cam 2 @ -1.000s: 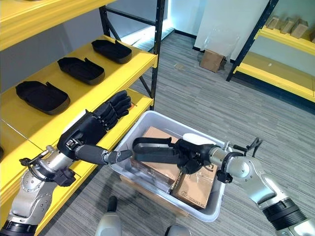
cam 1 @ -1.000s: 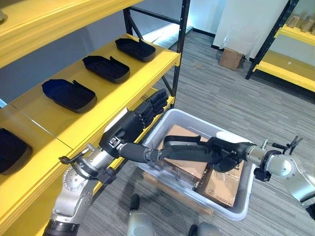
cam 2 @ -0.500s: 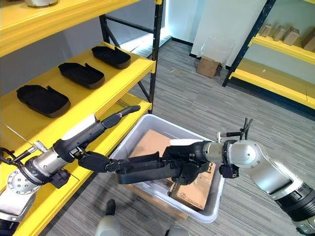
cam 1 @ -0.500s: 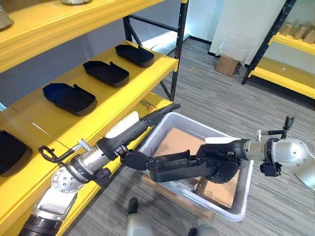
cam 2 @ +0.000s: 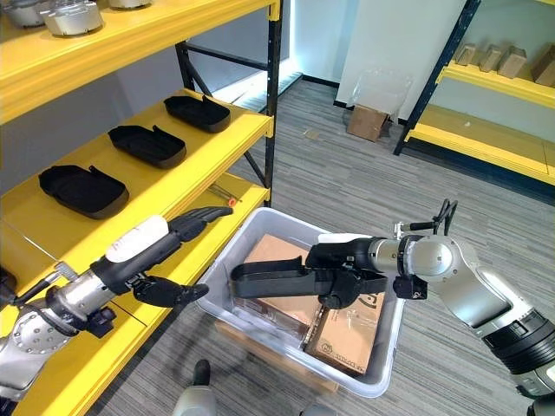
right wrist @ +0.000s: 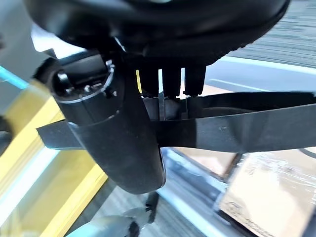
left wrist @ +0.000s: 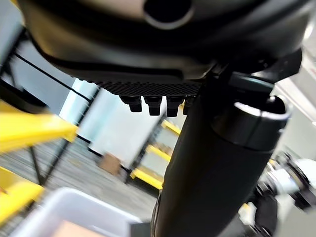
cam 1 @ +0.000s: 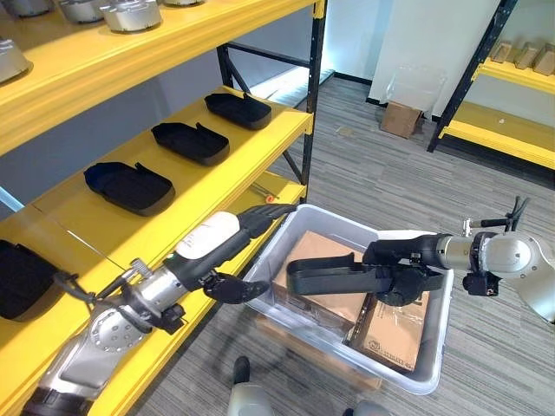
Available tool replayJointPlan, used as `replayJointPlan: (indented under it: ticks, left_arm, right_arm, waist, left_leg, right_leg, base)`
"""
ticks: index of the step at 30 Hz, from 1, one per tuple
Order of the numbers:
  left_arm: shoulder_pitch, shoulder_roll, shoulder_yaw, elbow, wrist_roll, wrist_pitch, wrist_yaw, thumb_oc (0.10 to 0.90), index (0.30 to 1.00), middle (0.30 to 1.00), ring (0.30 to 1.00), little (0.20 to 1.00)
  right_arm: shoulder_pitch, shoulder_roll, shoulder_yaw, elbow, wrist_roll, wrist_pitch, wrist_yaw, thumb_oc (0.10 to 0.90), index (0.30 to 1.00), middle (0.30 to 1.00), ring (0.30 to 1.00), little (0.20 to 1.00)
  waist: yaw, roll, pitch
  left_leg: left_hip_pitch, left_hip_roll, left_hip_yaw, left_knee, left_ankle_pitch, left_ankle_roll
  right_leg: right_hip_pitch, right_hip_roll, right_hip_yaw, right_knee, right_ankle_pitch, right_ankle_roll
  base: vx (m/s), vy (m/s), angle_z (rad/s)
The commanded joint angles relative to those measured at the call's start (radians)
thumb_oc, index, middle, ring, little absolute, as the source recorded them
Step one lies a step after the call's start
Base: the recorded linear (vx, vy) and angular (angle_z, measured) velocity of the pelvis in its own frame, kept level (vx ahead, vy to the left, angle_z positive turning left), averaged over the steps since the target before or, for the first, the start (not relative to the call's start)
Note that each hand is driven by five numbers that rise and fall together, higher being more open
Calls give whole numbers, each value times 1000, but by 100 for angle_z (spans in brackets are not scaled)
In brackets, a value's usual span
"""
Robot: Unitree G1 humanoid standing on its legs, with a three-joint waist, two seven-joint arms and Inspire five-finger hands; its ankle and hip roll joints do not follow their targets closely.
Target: Move parts from the plastic box to the shelf.
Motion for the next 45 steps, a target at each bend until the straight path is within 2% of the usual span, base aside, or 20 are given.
replayJointPlan:
  ticks: [1, 4, 9, 13, 15, 17, 23, 24, 32, 36, 39, 41, 43, 45]
  left_arm:
    - [-58, 64, 118, -25, -34, -74, 169, 900, 1000, 1000, 1000, 1000]
    - [-42, 68, 172, -21, -2, -104, 203, 900, 1000, 1000, 1000, 1000]
    - [-23, 84, 200, -9, 13, -126, 193, 900, 1000, 1000, 1000, 1000]
    - [-5, 84, 204, -11, -20, -162, 143, 900, 1000, 1000, 1000, 1000]
    - [-16, 78, 182, -13, -62, -170, 87, 900, 1000, 1000, 1000, 1000]
    - [-38, 68, 147, -13, -81, -169, 39, 900, 1000, 1000, 1000, 1000]
    - [-77, 32, 45, -15, -105, -158, -49, 900, 1000, 1000, 1000, 1000]
    - [-86, 14, 14, -10, -104, -156, -58, 900, 1000, 1000, 1000, 1000]
    - [-162, -40, -97, 10, -95, -117, -64, 900, 1000, 1000, 1000, 1000]
    - [-206, -55, -144, 22, -90, -103, -59, 900, 1000, 1000, 1000, 1000]
    - [-245, -67, -197, 42, -54, -87, -33, 900, 1000, 1000, 1000, 1000]
    - [-267, -78, -222, 45, 32, -91, 27, 900, 1000, 1000, 1000, 1000]
    - [-301, -66, -260, 69, 129, -94, 121, 900, 1000, 1000, 1000, 1000]
    - [-326, -58, -286, 82, 140, -82, 143, 900, 1000, 1000, 1000, 1000]
  right_arm:
    - [-63, 11, -108, 36, -34, -31, -19, 400, 300, 300, 300, 300]
    - [-20, 2, -141, 105, -50, -40, -41, 400, 300, 300, 300, 300]
    - [-8, -11, -178, 152, -48, -81, -50, 400, 300, 300, 300, 300]
    - [-8, -29, -201, 147, -30, -126, -40, 400, 300, 300, 300, 300]
    - [-18, -17, -196, 125, -23, -165, -54, 400, 300, 300, 300, 300]
    - [-44, -10, -186, 91, -6, -178, -68, 400, 300, 300, 300, 300]
    - [-167, 17, -141, -20, 73, -139, -57, 400, 300, 300, 300, 300]
    - [-197, 37, -126, -63, 90, -114, -52, 400, 300, 300, 300, 300]
    - [-316, 145, -40, -189, 194, -9, -46, 400, 300, 300, 300, 300]
    - [-338, 204, -14, -197, 193, -22, -70, 400, 300, 300, 300, 300]
    - [-380, 265, 23, -173, 208, -11, -74, 400, 300, 300, 300, 300]
    - [-395, 296, 53, -144, 223, -8, -62, 400, 300, 300, 300, 300]
    - [-397, 344, 88, -132, 244, 25, -76, 400, 300, 300, 300, 300]
    - [-401, 381, 115, -109, 220, 19, -94, 400, 300, 300, 300, 300]
  waist:
    - [-10, -51, -62]
    - [-5, -56, -60]
    - [-4, -60, -64]
    - [-6, -58, -64]
    - [-10, -56, -65]
    - [-13, -54, -65]
    - [-18, -45, -66]
    - [-21, -43, -67]
    - [-33, -33, -78]
    - [-37, -28, -81]
    - [-35, -26, -83]
    - [-29, -24, -83]
    - [-24, -25, -86]
    - [-20, -25, -88]
  left_leg:
    - [-3, 25, 9, -78, 53, -32]
    - [-8, 24, 3, -81, 56, -34]
    - [-11, 25, 5, -84, 56, -36]
    - [-14, 26, 10, -85, 56, -36]
    - [-13, 25, 13, -84, 55, -34]
    - [-12, 26, 16, -82, 55, -33]
    - [-14, 28, 19, -78, 52, -32]
    - [-14, 28, 21, -78, 51, -31]
    - [-7, 33, 39, -80, 51, -33]
    - [-7, 33, 40, -75, 48, -31]
    - [-6, 30, 33, -70, 46, -31]
    - [-5, 27, 27, -69, 45, -29]
    - [-3, 25, 22, -71, 44, -29]
    - [1, 22, 17, -73, 43, -27]
  right_leg:
    - [139, 53, -78, -122, 35, -83]
    - [142, 55, -82, -127, 33, -84]
    - [144, 55, -81, -134, 35, -81]
    - [141, 55, -79, -132, 33, -80]
    - [140, 56, -74, -131, 33, -81]
    - [141, 57, -70, -131, 34, -81]
    - [130, 59, -57, -121, 33, -83]
    - [127, 57, -54, -119, 35, -82]
    - [129, 45, -41, -141, 51, -71]
    - [126, 45, -36, -133, 46, -72]
    - [126, 47, -35, -127, 44, -74]
    - [128, 48, -36, -127, 43, -75]
    - [133, 48, -41, -131, 44, -75]
    - [136, 48, -43, -134, 45, -74]
  base:
    - [0, 0, 0]
    - [-17, -14, 3]
    - [-8, -6, 3]
    - [-15, 6, -1]
    - [0, 0, 0]
    - [0, 0, 0]
    - [0, 0, 0]
    - [-20, 22, -4]
    - [0, 0, 0]
    - [1, 7, -2]
    - [9, 7, -3]
    - [0, 0, 0]
    - [0, 0, 0]
    - [0, 0, 0]
